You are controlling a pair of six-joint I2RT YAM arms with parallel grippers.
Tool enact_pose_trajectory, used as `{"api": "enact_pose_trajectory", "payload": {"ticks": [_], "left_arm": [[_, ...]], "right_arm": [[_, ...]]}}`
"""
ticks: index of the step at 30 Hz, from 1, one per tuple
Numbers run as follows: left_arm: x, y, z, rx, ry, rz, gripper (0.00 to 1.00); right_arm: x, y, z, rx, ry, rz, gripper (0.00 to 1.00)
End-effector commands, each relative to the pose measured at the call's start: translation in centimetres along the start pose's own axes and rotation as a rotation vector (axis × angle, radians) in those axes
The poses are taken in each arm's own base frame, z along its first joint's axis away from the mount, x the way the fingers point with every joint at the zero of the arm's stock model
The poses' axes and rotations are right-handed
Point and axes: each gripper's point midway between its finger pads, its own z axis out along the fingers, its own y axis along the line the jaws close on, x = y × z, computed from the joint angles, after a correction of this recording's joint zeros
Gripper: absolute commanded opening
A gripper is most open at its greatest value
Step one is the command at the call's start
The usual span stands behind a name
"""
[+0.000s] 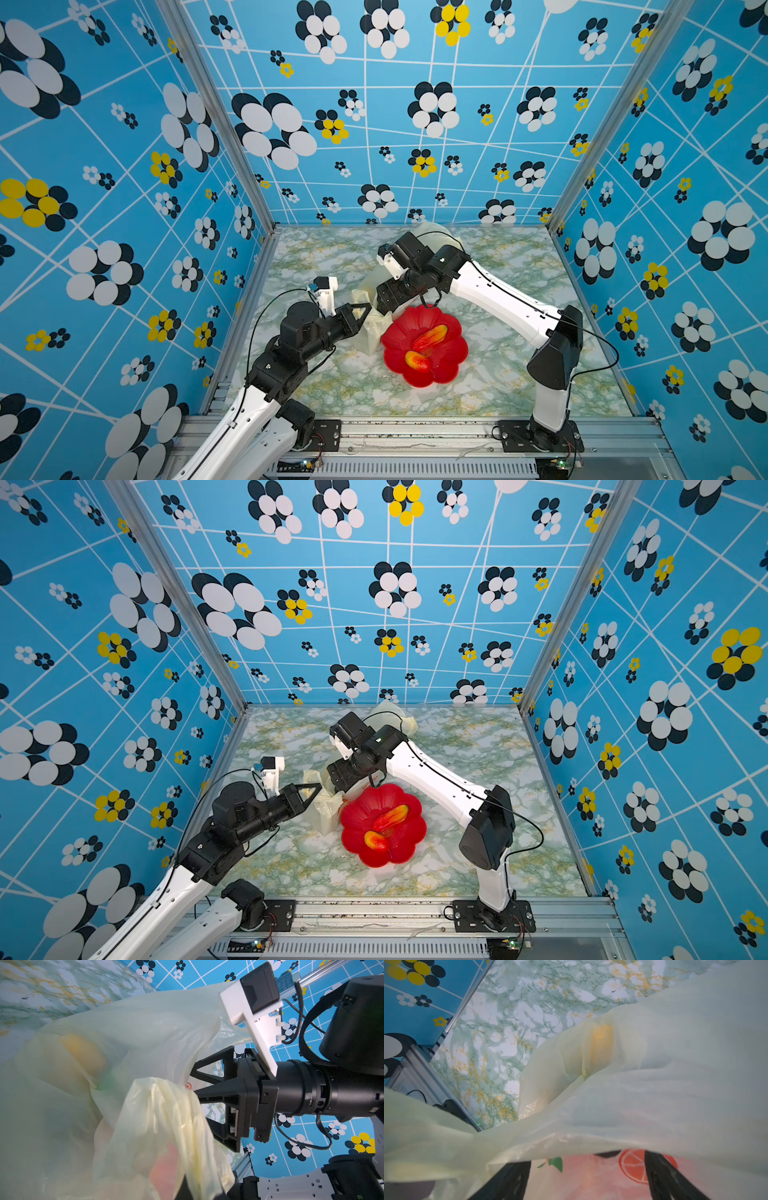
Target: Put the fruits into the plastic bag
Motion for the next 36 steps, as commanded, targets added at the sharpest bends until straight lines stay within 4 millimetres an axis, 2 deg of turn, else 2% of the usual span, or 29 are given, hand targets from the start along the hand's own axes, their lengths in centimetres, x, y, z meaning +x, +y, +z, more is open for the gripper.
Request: {"api": "enact_pose_trajectory", "payload": {"ticks": [1, 7, 10, 16, 21, 24, 27, 31, 36], "left_arm": [[-0.9, -1.4, -0.4, 0.042, -0.024, 0.012, 0.0], [-0.8, -1.4, -0.4, 0.041, -0.021, 0.01, 0.0], [-0.7, -1.2, -0.4, 0.038, -0.022, 0.007, 0.0], [-0.7, -1.2, -0.5, 0.038, -0.023, 0.005, 0.0], [-0.6, -1.1, -0.5, 0.04, -0.025, -0.001, 0.0], [-0.5, -1.0, -0.4, 0.038, -0.022, 0.001, 0.0], [-0.5, -0.9, -0.3, 0.036, -0.023, 0.0, 0.0], [-0.5, -0.8, -0.1, 0.038, -0.022, -0.006, 0.0], [-0.4, -0.7, 0.1, 0.04, -0.016, -0.016, 0.0]], "right_arm": [[-0.7, 0.8, -1.9, -0.044, -0.052, 0.022, 0.89], [-1.2, 1.0, -3.5, -0.087, -0.112, 0.066, 0.9], [-2.0, 1.0, -5.4, -0.125, -0.198, 0.104, 0.91], [-3.3, 0.6, -11.1, -0.191, -0.407, 0.151, 0.91], [-2.5, -1.8, -16.1, -0.148, -0.568, 0.18, 0.92], [-1.7, -3.6, -18.7, -0.096, -0.642, 0.198, 0.94], [-0.4, -5.1, -20.2, -0.031, -0.657, 0.206, 0.96], [1.8, -7.3, -21.0, 0.043, -0.615, 0.257, 0.96], [4.6, -9.3, -20.4, 0.093, -0.517, 0.349, 0.96]]}}
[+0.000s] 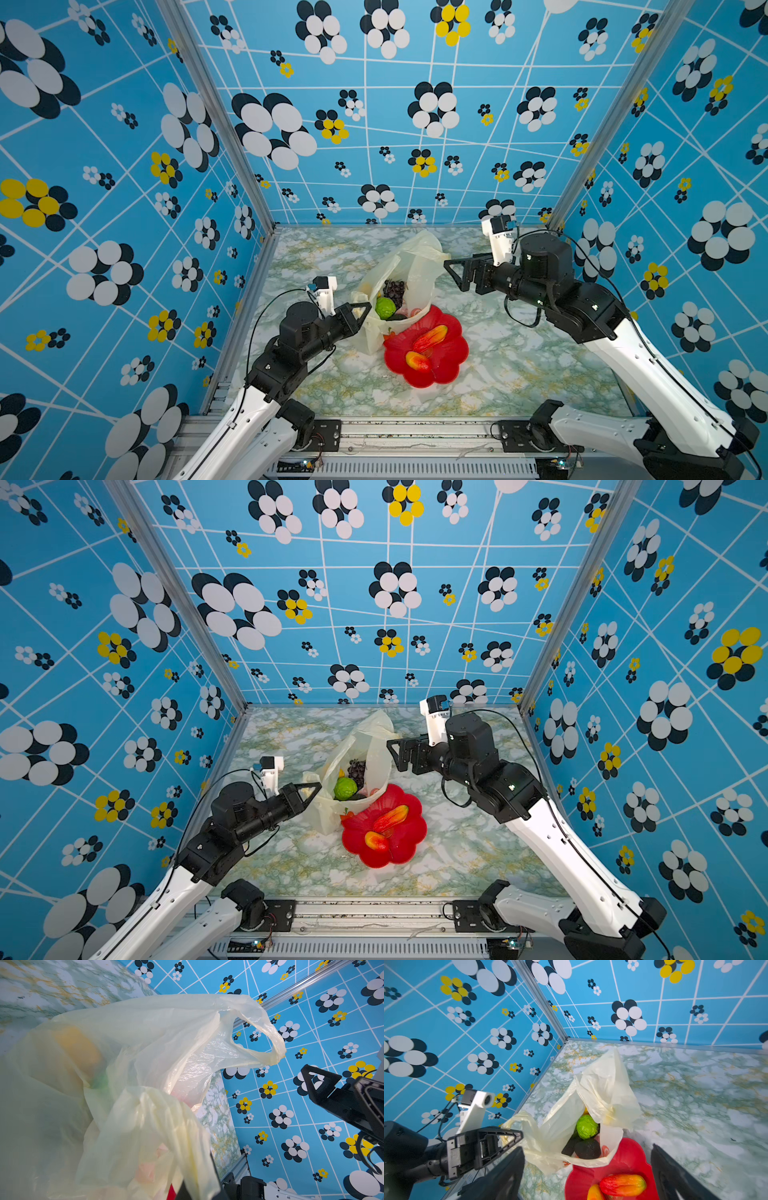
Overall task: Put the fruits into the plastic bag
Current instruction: 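Withdraw the right gripper up out of the bag, then lower the right gripper onto the smaller yellow mango on the red plate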
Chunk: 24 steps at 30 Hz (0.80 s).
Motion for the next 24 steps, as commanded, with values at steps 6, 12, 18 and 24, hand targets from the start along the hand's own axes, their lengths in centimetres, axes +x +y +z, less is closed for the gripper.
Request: {"api": "enact_pose_trajectory", "payload": {"ticks": [6, 12, 18, 24], "left_arm": [[-0.2, -0.6, 0.3, 0.036, -0.007, -0.008, 0.0], [-0.1, -0.7, 0.3, 0.034, -0.005, -0.007, 0.0], [0.0, -0.7, 0.3, 0.033, -0.001, -0.009, 0.0], [0.0, -0.8, 0.6, 0.031, 0.004, -0.01, 0.0]], "right_arm": [[5.6, -3.4, 0.0, 0.12, 0.239, 0.073, 0.96], [10.5, -2.8, 1.6, 0.064, 0.473, 0.119, 0.93], [15.3, -1.9, 2.9, 0.045, 0.653, 0.07, 0.9], [20.6, -1.7, 5.0, 0.089, 0.821, -0.035, 0.9]]}}
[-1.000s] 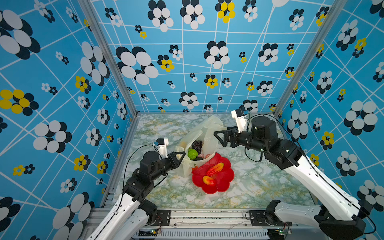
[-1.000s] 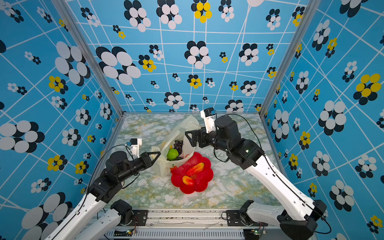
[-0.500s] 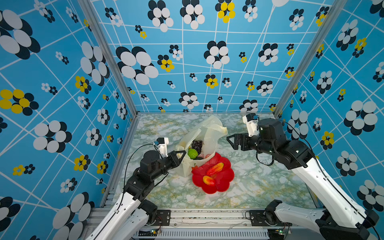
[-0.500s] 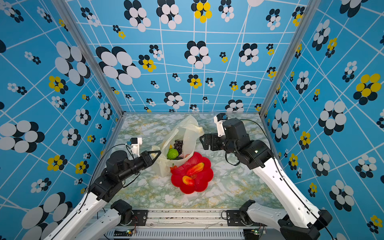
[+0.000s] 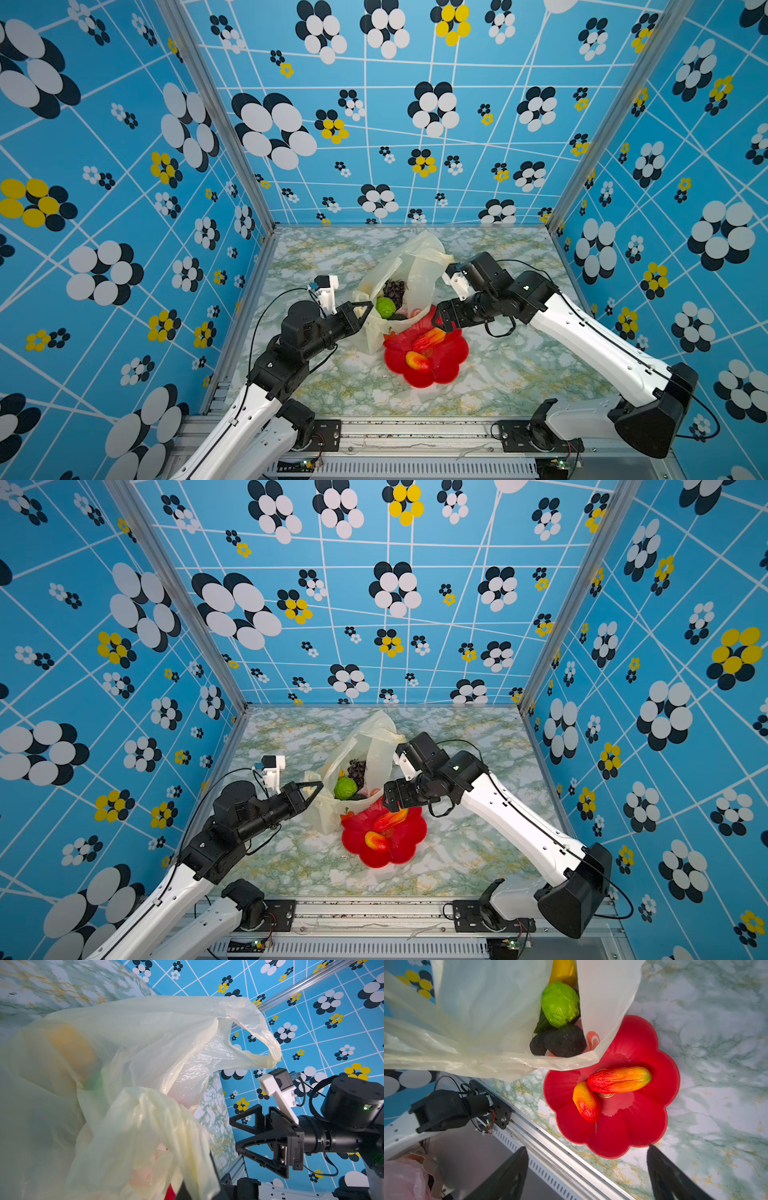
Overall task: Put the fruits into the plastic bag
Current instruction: 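Lower the right gripper onto the smaller yellow mango on the red plate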
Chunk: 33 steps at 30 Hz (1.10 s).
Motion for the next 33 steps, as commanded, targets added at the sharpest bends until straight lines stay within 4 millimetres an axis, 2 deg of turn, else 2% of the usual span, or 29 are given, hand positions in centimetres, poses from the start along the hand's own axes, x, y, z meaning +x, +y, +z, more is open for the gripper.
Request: {"api": "enact_pose_trajectory", "payload": {"ticks": [1, 4, 7, 13, 19, 27, 33], "left_arm": [[-0.1, -0.7, 0.3, 0.025, 0.0, 0.005, 0.0], [0.0, -0.7, 0.4, 0.024, 0.002, 0.006, 0.0], [-0.1, -0.9, 0.3, 0.026, -0.003, 0.01, 0.0], [-0.1, -0.6, -0.5, 0.009, -0.016, 0.027, 0.0], [0.1, -0.3, -0.6, 0.014, -0.022, 0.021, 0.0], [0.2, -0.1, -1.2, 0.002, -0.031, 0.036, 0.0], [0.2, 0.0, -1.0, 0.004, -0.026, 0.028, 0.0]], "right_arm": [[2.1, -0.6, 3.0, 0.046, 0.112, -0.018, 0.9], [2.4, -0.2, 6.7, -0.007, 0.119, 0.1, 0.91], [2.0, -0.3, 9.1, -0.014, 0.068, 0.218, 0.94], [1.7, -0.5, 10.6, 0.046, 0.009, 0.279, 0.94], [2.9, 1.3, 12.6, 0.026, 0.078, 0.243, 0.93], [3.9, 1.4, 13.5, 0.04, 0.124, 0.219, 0.92], [4.5, 1.4, 14.3, 0.04, 0.16, 0.196, 0.91]]}}
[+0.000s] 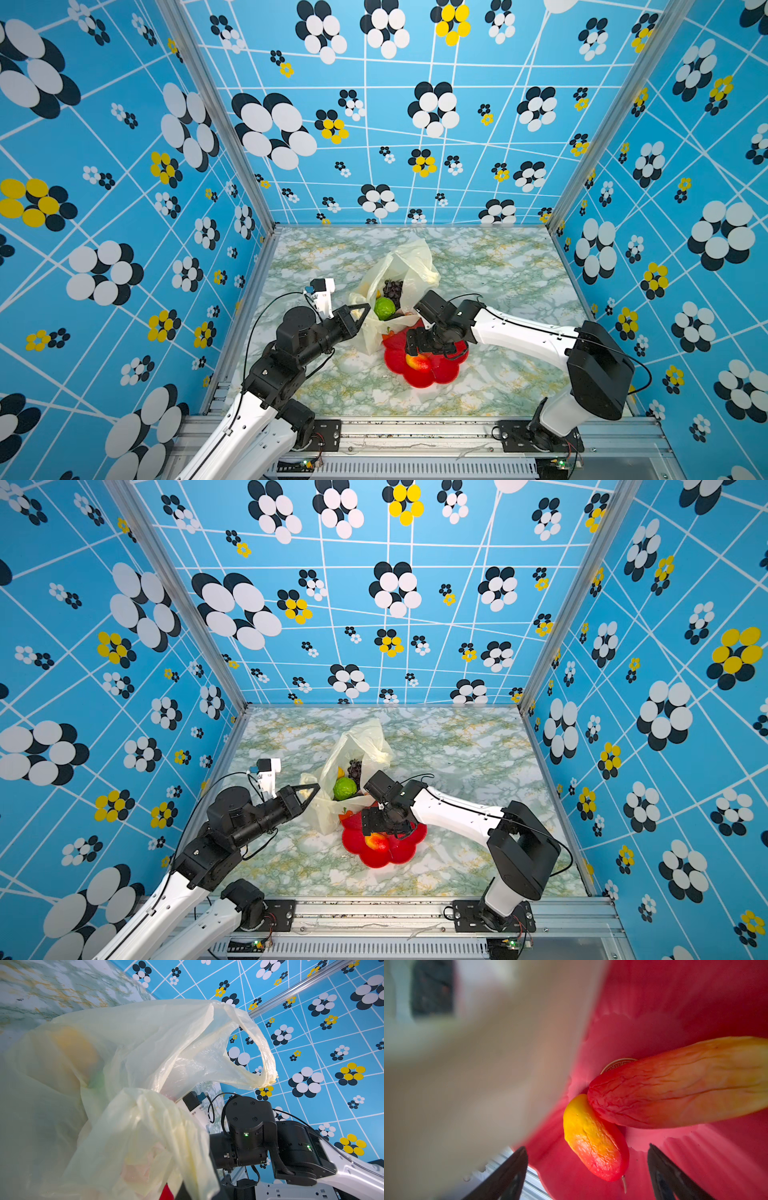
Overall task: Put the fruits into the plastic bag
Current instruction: 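Lower the right gripper onto the smaller yellow mango on the red plate, then close the right gripper on the yellow mango and lift it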
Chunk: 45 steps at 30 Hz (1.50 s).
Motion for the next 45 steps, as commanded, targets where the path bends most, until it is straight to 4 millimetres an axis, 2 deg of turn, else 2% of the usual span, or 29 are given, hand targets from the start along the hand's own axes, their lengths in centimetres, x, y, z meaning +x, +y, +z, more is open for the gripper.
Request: {"api": "enact_pose_trajectory", "payload": {"ticks": [1, 10, 15, 38, 45], "left_arm": [[0.1, 0.2, 0.2, -0.004, -0.001, 0.018, 0.0], [0.1, 0.3, 0.4, -0.006, 0.004, 0.013, 0.0], [0.1, 0.2, 0.4, -0.006, 0.003, 0.011, 0.0], [0.2, 0.4, 0.3, -0.012, 0.0, 0.008, 0.0], [0.1, 0.3, 0.4, -0.011, 0.003, 0.006, 0.0]], "right_arm": [[0.3, 0.7, 0.5, -0.008, 0.033, -0.032, 0.9], [1.0, 0.7, 1.2, -0.003, 0.07, -0.07, 0.87], [1.5, 0.8, 1.4, 0.006, 0.102, -0.113, 0.8], [2.4, -2.2, 2.7, 0.239, 0.191, -0.277, 0.79], [2.1, -1.5, 3.4, 0.209, 0.188, -0.274, 0.78]]}}
